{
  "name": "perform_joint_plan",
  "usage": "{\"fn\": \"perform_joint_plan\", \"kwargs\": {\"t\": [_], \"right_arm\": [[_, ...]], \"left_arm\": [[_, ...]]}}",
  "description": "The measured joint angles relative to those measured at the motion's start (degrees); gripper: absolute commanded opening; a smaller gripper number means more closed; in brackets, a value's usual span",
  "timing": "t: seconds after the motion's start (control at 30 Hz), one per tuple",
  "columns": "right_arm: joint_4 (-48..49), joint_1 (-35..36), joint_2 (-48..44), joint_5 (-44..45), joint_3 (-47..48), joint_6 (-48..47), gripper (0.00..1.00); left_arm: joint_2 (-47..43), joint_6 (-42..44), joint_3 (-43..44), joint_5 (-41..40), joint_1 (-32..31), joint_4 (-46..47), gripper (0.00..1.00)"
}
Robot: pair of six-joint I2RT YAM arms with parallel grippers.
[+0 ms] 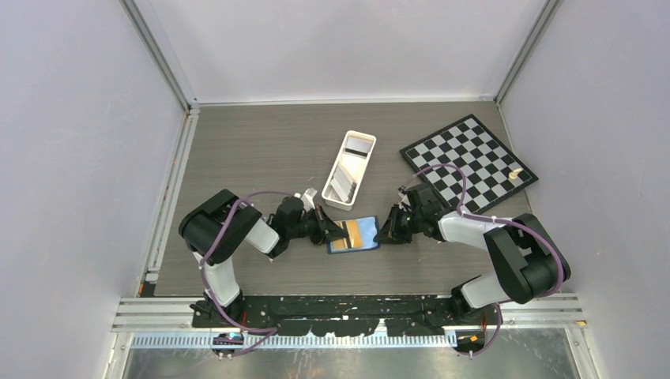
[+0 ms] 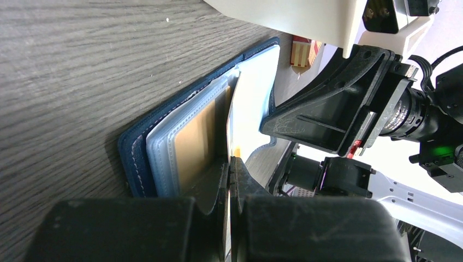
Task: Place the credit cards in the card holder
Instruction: Insert the credit card into the card holder.
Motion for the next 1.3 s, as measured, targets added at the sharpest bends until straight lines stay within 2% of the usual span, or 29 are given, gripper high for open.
{"fn": "perform_joint_plan", "kwargs": {"t": [0.37, 0.6, 0.7, 0.9, 1.07, 1.3], "right_arm": [[-0.3, 0.3, -0.1, 0.2, 0.2, -0.2, 0.01], [-1.0, 0.7, -1.5, 0.9, 0.2, -0.2, 0.19], [-2.7, 0.8, -3.3, 1.6, 0.2, -0.4, 0.20], [-5.1, 0.8, -5.9, 2.2, 0.2, -0.4, 0.13], [-5.1, 0.8, -5.9, 2.3, -0.3, -0.4, 0.01], [-4.9, 0.8, -5.9, 2.5, -0.6, -0.3, 0.00]], "left_arm": [[2.3, -0.2, 2.3, 0.0, -1.4, 0.7, 0.00], [3.0, -0.2, 2.9, -0.6, -2.0, 0.7, 0.00], [3.0, -0.2, 3.0, -0.8, -2.2, 0.7, 0.00], [3.1, 0.0, 3.1, -0.9, -2.2, 0.7, 0.00], [3.3, 0.1, 3.3, -0.9, -2.2, 0.7, 0.00], [3.4, 0.9, 4.0, -1.6, -2.9, 0.0, 0.02]]}}
